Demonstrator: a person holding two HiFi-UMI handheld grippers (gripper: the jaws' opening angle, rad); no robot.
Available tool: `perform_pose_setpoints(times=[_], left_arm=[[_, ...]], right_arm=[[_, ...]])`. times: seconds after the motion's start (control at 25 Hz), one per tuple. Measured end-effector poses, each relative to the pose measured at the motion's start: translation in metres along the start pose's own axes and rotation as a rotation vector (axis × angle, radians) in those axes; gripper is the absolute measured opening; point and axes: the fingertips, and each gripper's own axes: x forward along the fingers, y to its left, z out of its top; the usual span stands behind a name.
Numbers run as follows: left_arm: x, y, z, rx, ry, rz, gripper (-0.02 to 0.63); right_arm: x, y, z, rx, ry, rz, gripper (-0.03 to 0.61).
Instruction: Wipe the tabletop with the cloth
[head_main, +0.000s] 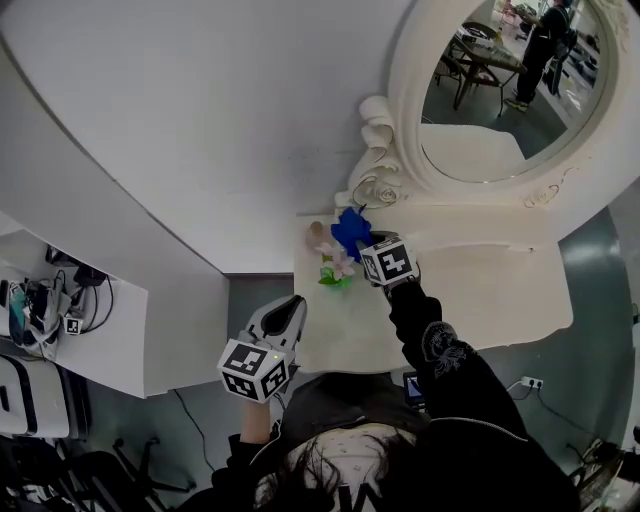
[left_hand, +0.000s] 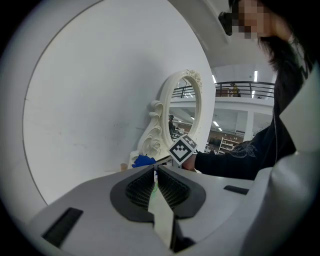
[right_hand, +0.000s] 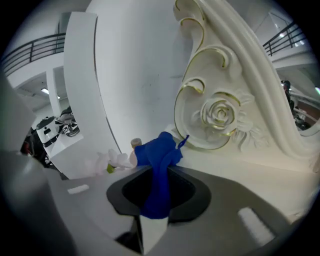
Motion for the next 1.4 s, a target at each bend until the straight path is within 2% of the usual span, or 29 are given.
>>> perform_pose_setpoints(times=[0.2, 0.44, 0.84, 1.16, 1.4], left_arm=[[-0.004, 0.011, -0.005, -0.043, -0.014, -0.007, 0.002], [-0.002, 0.008, -0.009, -0.065, -0.023, -0.032, 0.002], [0.022, -0.015, -0.012, -0.055, -0.006, -0.057, 0.002], [0.063, -0.071, -0.008, -0.017, 0.007, -0.074, 0.002], [0.108, -0.134, -0.009, -0.011, 0.016, -0.095, 0.002]], right_arm=[[0.004, -0.017, -0.009, -0.004, 0.026, -0.052, 0.087], [-0.002, -0.027, -0.014, -0.071, 0.011, -0.092, 0.086], [-0.025, -0.072, -0.030, -0.127, 0.017, -0.169, 0.086], [-0.062, -0.147, -0.053, -0.111, 0.010, -0.212, 0.086], [-0.091, -0.206, -0.072, -0.136, 0.013, -0.217, 0.086]])
